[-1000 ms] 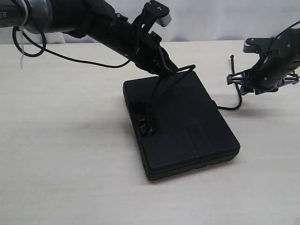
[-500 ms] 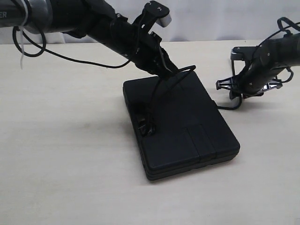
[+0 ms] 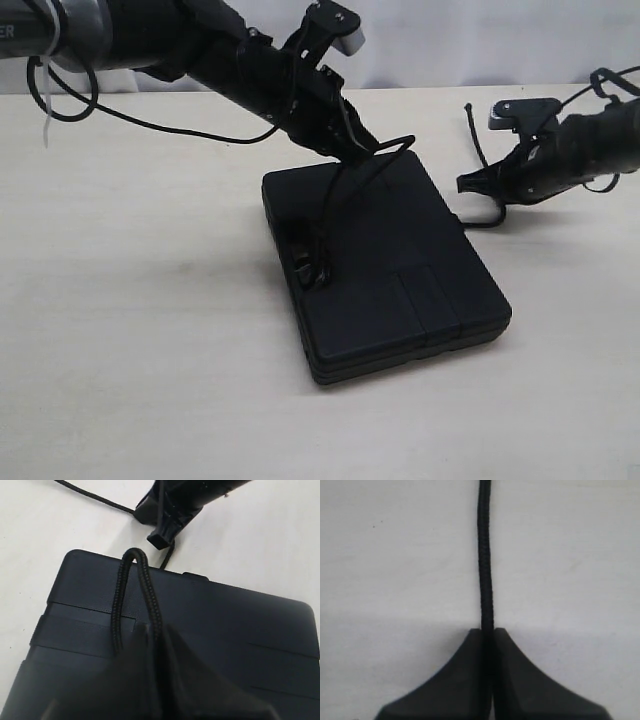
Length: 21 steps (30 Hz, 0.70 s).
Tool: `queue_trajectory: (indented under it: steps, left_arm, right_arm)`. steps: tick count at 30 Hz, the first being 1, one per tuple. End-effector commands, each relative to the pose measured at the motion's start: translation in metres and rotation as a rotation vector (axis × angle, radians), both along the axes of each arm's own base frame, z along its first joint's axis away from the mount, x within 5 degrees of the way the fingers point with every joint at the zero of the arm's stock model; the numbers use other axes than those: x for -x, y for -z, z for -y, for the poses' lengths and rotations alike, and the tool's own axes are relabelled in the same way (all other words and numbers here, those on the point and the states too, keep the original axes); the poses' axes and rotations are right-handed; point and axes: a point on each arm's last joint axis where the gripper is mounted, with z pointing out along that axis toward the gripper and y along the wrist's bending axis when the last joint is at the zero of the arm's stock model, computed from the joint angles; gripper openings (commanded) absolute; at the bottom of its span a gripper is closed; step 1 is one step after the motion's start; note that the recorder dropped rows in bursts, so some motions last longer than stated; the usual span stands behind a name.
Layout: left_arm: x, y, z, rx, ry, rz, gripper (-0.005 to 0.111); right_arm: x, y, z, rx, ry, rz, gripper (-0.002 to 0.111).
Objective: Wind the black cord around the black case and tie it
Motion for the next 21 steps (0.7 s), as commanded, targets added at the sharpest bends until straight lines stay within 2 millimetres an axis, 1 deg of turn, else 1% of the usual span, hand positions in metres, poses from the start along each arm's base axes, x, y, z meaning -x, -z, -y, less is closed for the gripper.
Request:
queue_trajectory:
  steps: [1,4,8,10,15,21]
  left_arm:
    - [-0.002,-0.001,0.0,0.011,-0.027,-0.004,0.0]
    - [-0.005,0.001,-0.001,0.009,-0.065,0.007,0.0]
    - [-0.013,0.013,-0.009,-0.012,-0.199,0.07,0.0]
    - [-0.015,0.016,-0.011,-0.02,-0.237,0.091,0.0]
    - [-0.016,0.016,-0.012,-0.017,-0.248,0.093,0.0]
    - [-0.016,0.016,-0.012,-0.017,-0.253,0.097,0.0]
  right_arm:
    - [0.02,0.005,-0.001,0.006,-0.029,0.079,0.004]
    - [0.029,-0.001,-0.011,0.038,-0.11,0.182,0.004]
    - [0.036,-0.007,-0.026,0.11,-0.241,0.221,0.004]
    - [0.038,-0.011,-0.031,0.127,-0.277,0.244,0.004]
    - [0.043,-0.026,-0.032,0.141,-0.292,0.292,0.004]
    - [0.057,-0.037,-0.032,0.224,-0.381,0.352,0.004]
